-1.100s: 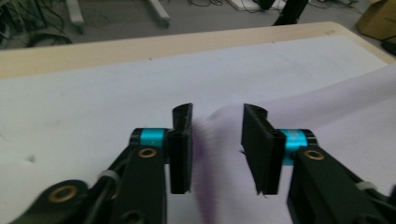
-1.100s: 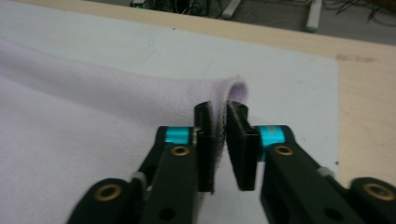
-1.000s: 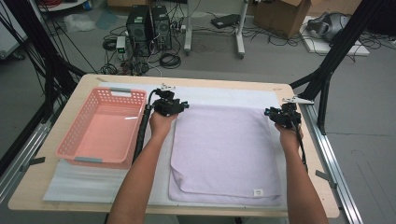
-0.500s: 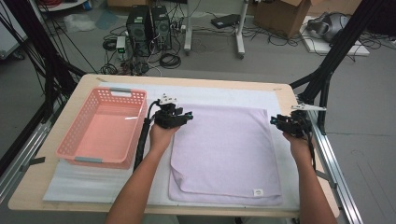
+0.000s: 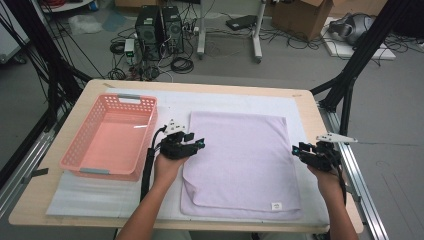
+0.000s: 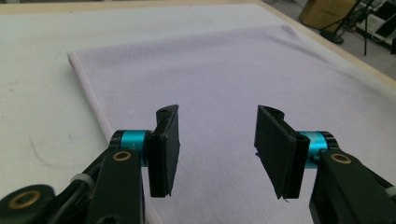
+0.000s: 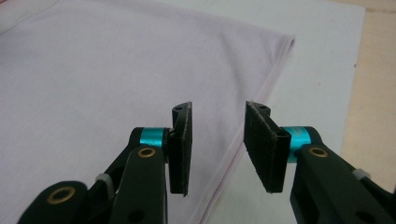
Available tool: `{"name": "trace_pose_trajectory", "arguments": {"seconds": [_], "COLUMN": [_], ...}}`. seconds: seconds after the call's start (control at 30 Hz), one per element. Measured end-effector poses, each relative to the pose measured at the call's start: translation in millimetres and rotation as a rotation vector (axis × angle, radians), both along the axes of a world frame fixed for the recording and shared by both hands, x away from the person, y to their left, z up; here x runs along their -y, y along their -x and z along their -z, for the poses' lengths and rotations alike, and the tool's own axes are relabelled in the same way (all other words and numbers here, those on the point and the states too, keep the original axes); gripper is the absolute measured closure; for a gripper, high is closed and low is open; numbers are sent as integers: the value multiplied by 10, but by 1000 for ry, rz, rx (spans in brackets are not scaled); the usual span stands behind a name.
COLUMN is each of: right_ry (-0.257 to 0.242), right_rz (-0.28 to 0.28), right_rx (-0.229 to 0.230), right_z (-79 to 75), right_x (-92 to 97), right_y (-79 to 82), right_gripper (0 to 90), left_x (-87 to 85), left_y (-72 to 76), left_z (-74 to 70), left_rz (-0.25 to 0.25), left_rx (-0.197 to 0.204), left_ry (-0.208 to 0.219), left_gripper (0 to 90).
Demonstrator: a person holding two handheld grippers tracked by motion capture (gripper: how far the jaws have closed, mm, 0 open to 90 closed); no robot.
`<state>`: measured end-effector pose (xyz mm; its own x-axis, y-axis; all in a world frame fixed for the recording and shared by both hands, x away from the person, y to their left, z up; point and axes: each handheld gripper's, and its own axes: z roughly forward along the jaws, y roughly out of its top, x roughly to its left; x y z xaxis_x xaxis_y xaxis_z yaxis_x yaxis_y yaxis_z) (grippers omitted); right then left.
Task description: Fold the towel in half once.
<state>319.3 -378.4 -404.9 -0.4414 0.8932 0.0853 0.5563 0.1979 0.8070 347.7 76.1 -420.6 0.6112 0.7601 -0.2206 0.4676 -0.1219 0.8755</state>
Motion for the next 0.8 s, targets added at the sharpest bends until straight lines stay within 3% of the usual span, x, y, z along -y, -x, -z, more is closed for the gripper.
{"name": "trace_pose_trajectory", "arguments": {"seconds": [0.23,0.47,0.67,0.8], "right_ry": [-3,17,31,22], "right_rz": [-8,-24,-41,-42], "right_rx": [2,12,12,18], "right_z": [114,123,156,192], "right_x": [4,-39,-109,-147], "right_y": [383,698,943,1066], "right_gripper": [623,623,622,619], "left_x": [-75,-173,-196,-162], "left_y": [293,567,823,928], "left_z": [27,168,221,243], "left_rz": [37,71,111,149], "left_rx": [3,-18,-16,-22], "left_ry": [5,27,18,-15], "left_gripper": [505,504,499,499]}}
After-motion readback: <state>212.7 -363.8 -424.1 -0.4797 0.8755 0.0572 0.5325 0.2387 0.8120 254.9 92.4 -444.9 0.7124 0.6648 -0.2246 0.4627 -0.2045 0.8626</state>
